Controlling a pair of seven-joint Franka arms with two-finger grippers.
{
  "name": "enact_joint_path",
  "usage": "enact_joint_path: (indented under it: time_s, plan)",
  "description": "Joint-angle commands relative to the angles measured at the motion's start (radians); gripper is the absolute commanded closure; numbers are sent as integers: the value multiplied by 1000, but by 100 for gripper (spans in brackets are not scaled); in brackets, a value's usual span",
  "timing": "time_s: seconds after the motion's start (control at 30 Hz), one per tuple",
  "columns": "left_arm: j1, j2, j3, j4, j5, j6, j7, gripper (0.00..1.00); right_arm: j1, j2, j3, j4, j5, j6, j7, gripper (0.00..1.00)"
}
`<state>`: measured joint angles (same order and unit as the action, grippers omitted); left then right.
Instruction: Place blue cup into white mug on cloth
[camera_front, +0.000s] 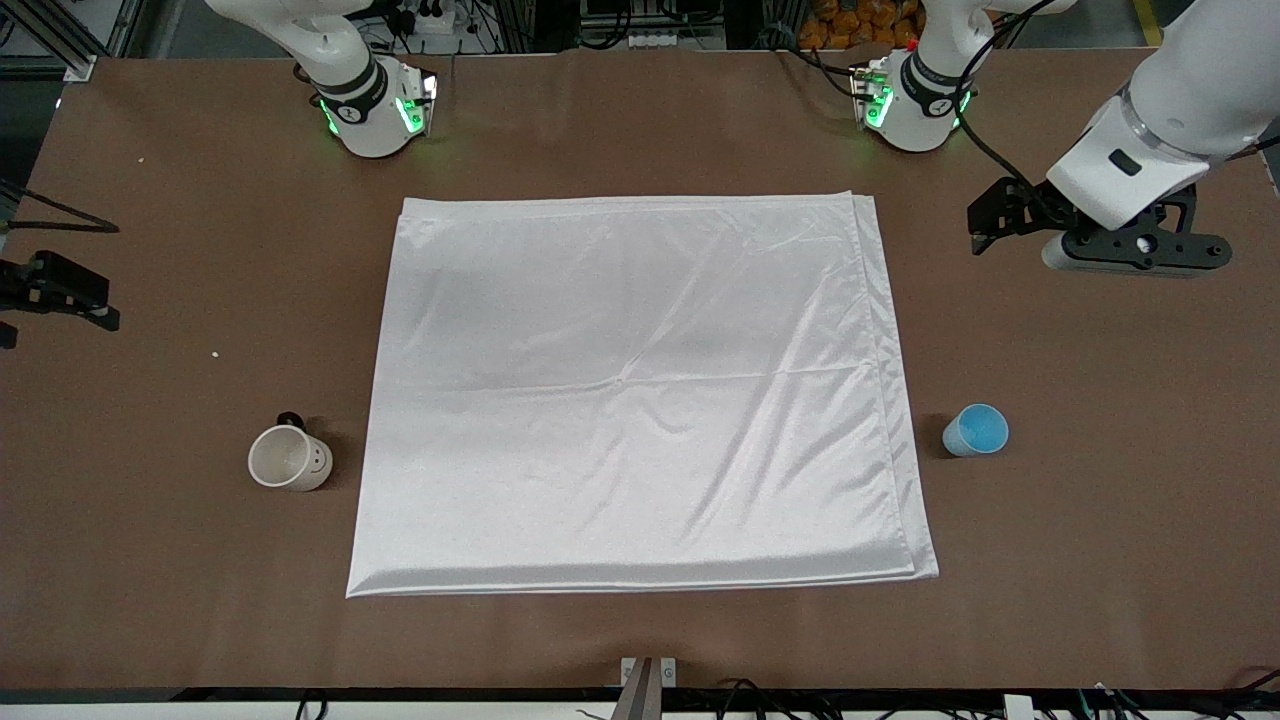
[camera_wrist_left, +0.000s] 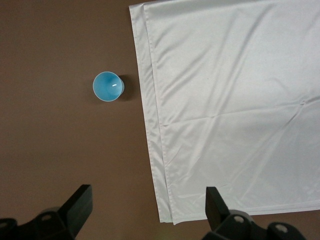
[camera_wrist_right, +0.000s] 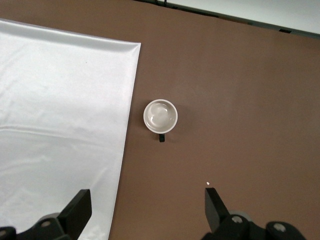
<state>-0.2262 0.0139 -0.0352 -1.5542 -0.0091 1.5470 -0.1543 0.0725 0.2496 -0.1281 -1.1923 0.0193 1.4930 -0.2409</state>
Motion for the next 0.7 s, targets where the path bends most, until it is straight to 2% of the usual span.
enact_joint_path:
  time_s: [0.0,0.07,0.27,0.67]
  plan:
    - [-5,-6,1,-6,9,10,-5,0,-7,-146,24,-218,-2,126,20,0]
    - [-5,-6,0,-6,12,12,-7,0,-8,-173,24,-259,-2,147,20,0]
    - [-5,-6,0,-6,14,15,-5,0,-3,-193,24,-283,-2,148,22,0]
    - [-9,-6,-3,-10,26,30,-11,0,10,-199,24,-285,-12,145,91,0]
